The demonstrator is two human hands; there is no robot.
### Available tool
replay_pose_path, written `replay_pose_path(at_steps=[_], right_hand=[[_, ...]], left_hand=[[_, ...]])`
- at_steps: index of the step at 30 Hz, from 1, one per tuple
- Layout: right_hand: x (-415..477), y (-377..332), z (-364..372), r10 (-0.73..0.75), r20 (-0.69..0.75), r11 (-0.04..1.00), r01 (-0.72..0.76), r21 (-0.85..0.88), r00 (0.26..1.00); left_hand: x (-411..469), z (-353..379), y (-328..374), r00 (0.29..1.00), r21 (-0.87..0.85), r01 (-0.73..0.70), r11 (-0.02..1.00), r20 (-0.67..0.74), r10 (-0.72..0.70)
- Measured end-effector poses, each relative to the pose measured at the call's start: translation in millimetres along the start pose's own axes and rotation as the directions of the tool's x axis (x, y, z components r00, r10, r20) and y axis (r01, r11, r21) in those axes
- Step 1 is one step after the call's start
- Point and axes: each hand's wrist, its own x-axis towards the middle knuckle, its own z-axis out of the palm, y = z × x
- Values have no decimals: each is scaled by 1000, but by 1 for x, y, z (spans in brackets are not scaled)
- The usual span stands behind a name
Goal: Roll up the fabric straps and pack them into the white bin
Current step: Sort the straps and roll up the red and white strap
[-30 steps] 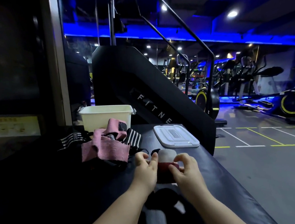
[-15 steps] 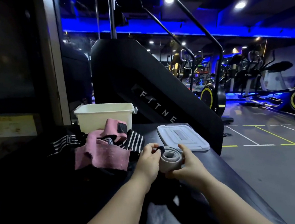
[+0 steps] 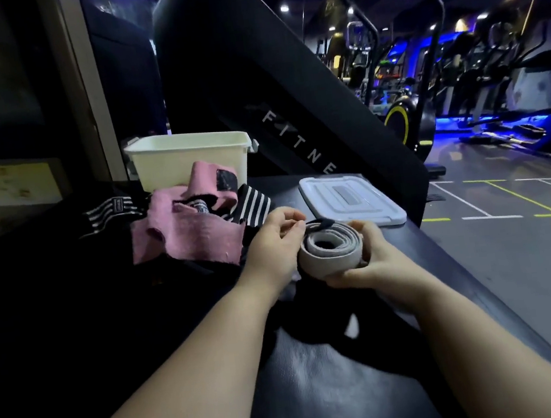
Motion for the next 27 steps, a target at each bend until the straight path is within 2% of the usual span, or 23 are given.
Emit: replay_pose_path(at_steps=[4, 9, 15, 19, 23, 25, 27], right_hand=[[-4, 0, 1, -65, 69, 995, 70, -76, 996], [-8, 0, 0, -107, 107, 993, 112, -42, 988], [-11, -9, 1, -150, 284, 987, 125, 106, 947], [-8, -9, 2, -159, 314, 982, 116, 152, 936], [-9, -9, 2, -171, 330, 976, 113, 187, 928], [-9, -7, 1, -170, 329, 974, 108, 198, 929], [-9, -8, 2, -170, 331, 973, 105, 203, 928]], left_hand=[[-6, -3, 1, 998, -35, 11, 999, 68, -9], [-11, -9, 6, 976, -158, 62, 985, 218, -26], [-12, -20, 6, 959, -51, -34, 998, 278, 47], [-10, -20, 4, 962, 94, -162, 982, 238, 136], [-11, -20, 8, 948, 253, -289, 923, 213, 239], [-14, -18, 11, 961, 169, -220, 961, 206, 184], [-15, -16, 14, 982, -94, -45, 995, 180, 61]])
